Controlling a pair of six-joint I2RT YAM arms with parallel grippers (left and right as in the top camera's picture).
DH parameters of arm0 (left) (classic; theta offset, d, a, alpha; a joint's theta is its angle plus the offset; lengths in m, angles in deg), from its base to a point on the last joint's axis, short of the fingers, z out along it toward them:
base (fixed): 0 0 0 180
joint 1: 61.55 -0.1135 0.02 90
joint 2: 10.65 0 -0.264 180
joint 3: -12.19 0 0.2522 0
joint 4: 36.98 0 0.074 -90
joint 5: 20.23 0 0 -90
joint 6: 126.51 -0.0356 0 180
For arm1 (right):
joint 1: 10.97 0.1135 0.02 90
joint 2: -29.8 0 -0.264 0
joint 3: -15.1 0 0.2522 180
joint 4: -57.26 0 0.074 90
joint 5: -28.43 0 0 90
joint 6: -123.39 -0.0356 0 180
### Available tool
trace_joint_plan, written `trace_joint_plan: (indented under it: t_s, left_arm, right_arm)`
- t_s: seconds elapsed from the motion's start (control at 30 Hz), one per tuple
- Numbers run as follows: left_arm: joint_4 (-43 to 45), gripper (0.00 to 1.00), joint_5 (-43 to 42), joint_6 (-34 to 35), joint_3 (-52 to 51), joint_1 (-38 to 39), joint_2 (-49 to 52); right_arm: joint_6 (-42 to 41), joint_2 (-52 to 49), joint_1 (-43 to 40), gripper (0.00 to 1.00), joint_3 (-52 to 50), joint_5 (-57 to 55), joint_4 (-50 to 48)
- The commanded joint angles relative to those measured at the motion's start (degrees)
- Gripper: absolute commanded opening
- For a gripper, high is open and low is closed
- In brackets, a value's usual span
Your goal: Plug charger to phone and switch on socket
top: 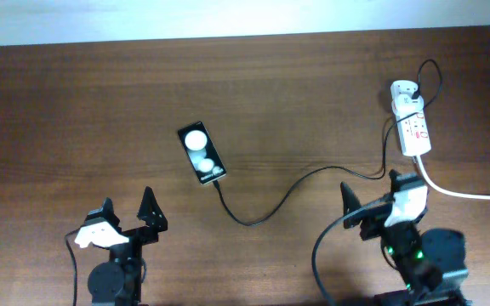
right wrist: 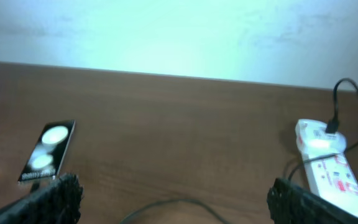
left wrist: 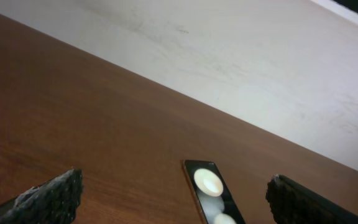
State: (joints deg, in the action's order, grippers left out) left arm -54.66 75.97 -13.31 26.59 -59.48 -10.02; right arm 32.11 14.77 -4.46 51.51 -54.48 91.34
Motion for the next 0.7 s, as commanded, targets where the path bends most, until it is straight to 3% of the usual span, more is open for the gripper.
trace_joint_plan:
  t_s: [0.0,0.1,0.5,0.67]
  left_arm:
    - [-0.24,0.99,0.09,-0.96,-0.13,-0.42,-0.33]
    - [-0.24,0.99,0.09,-0.96,-0.13,-0.42,-0.33]
    - [-0.24,0.99,0.09,-0.96,-0.13,-0.42,-0.33]
    - [-0.24,0.99,0.09,-0.96,-0.13,-0.42,-0.33]
  right_arm:
    - [0.17,8.44,-0.33,0.99,-8.20,1.36,-4.26]
    - [0.22,14.47,-0.33,0.99,-12.33,1.27,-8.04]
    - [0.22,14.84,-0.33,0.99,-21.88,1.25,-21.79]
    - [0.22,14.84,-0.33,0.99,-22.34,1.27,-16.39]
